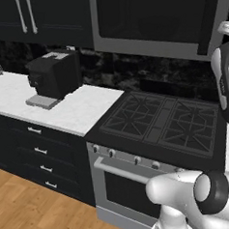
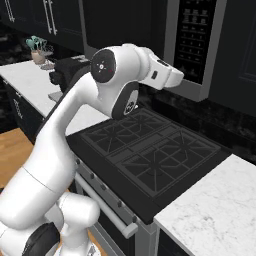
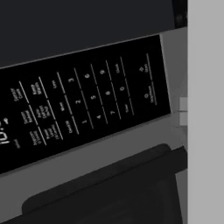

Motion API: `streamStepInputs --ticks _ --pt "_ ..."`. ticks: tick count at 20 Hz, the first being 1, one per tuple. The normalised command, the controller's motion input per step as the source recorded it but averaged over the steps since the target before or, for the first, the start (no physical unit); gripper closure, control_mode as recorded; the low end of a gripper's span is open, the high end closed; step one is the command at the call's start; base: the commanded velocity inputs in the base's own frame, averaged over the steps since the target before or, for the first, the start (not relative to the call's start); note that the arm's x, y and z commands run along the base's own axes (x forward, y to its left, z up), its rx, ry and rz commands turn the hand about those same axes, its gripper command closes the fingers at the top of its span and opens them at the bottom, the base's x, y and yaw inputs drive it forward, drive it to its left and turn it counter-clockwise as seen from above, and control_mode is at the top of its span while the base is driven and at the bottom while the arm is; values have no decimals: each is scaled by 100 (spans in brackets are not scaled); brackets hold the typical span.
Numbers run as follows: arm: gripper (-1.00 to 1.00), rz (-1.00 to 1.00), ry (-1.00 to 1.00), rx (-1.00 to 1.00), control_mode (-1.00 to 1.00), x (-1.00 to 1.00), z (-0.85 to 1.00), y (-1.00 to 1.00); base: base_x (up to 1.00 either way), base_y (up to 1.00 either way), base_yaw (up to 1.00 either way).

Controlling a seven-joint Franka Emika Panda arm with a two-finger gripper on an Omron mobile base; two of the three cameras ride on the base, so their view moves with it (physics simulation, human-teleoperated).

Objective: Pick the carrot from the sink and place it in the bowl. Then pick the bowl and place it in the microwave. Then close the microwave door and press the start button.

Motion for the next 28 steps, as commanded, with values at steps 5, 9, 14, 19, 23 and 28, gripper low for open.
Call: streamStepInputs --ticks 5,9,14,19,23,28 --pt "100 0 0 0 -100 24 -14 -26 0 0 0" --pt "100 0 0 1 -100 13 -8 -26 0 0 0" --pt "100 0 0 5 -100 0 0 -42 0 0 0" --pt "100 0 0 0 -100 8 0 -20 0 0 0" --pt "100 0 0 0 -100 11 -6 -5 0 0 0" --pt "100 0 0 0 -100 2 -17 -1 0 0 0"
